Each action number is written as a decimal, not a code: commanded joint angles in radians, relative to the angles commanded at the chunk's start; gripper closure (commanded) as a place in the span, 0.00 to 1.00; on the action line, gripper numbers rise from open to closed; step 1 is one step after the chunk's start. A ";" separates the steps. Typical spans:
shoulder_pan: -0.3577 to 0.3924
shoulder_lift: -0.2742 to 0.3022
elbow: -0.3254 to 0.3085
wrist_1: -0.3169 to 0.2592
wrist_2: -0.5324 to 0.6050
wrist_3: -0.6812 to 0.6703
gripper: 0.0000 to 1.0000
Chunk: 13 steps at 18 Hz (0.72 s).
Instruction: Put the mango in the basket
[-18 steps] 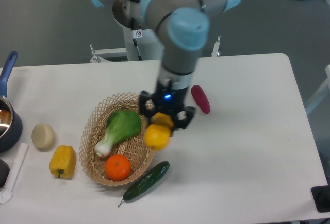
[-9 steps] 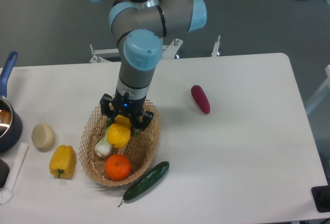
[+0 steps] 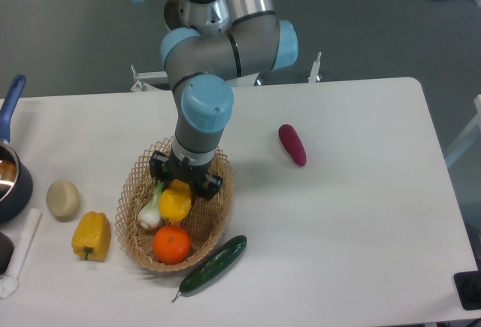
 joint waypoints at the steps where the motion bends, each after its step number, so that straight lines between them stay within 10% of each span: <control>1: 0.000 -0.003 0.002 0.000 0.000 0.002 0.64; 4: 0.000 -0.025 0.006 0.000 0.000 0.002 0.46; 7: 0.000 -0.038 0.015 0.014 0.000 0.002 0.00; 13: 0.000 -0.012 0.029 0.014 0.034 0.000 0.00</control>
